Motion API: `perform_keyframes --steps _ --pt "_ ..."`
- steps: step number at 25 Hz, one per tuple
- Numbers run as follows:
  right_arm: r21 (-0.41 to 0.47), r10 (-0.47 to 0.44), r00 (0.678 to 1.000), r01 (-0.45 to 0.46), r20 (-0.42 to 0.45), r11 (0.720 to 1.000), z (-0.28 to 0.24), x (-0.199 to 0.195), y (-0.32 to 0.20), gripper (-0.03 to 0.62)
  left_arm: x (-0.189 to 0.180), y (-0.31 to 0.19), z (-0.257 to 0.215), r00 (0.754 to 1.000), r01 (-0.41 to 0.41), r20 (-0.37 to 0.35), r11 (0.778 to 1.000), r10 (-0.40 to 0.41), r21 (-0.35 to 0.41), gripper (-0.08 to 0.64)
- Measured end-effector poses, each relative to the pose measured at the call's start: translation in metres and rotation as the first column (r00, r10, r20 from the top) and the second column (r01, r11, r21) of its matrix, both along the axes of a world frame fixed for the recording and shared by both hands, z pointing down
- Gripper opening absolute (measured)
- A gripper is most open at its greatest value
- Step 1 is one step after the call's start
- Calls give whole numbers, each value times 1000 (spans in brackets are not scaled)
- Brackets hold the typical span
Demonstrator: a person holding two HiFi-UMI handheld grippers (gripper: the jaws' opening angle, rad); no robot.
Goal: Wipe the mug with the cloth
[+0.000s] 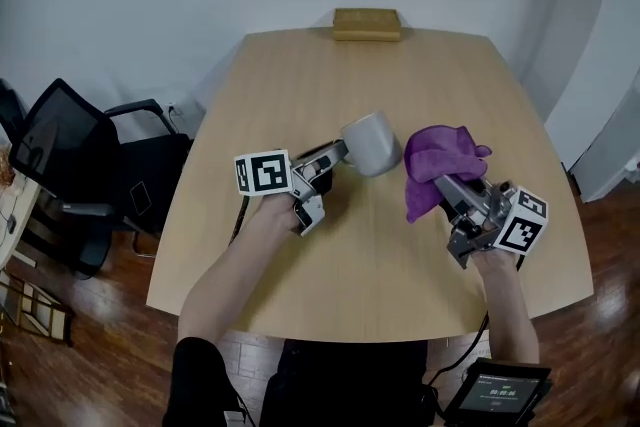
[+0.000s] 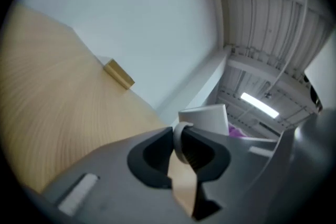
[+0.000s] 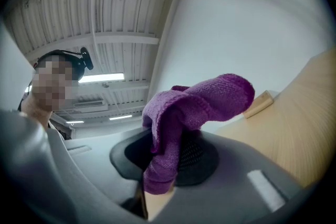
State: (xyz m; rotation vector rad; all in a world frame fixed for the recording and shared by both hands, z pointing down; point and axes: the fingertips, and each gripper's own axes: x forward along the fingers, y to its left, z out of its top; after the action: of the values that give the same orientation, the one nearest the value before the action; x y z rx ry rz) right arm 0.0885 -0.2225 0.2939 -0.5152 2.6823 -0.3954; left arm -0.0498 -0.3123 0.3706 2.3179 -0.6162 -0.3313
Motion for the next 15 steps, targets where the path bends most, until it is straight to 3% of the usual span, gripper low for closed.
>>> perform_keyframes --steps 2,4,9,12,15 --pt "19 -1 1000 2 -30 1000 -3 -6 3 80 3 9 0 1000 -18 -5 1000 18 -6 66" --pt "61 7 998 -2 -70 998 -8 -14 8 80 5 16 -3 999 -12 34 1000 11 10 66" --pt "255 60 969 3 -239 967 -28 -56 24 78 -1 19 -18 974 95 192 986 -120 136 69" --pt "281 82 941 15 -328 959 -25 -82 9 78 8 29 -33 984 59 154 983 -86 172 66" --pt "261 83 945 3 -316 965 -25 -83 -3 78 12 35 -44 994 23 104 981 -44 195 64"
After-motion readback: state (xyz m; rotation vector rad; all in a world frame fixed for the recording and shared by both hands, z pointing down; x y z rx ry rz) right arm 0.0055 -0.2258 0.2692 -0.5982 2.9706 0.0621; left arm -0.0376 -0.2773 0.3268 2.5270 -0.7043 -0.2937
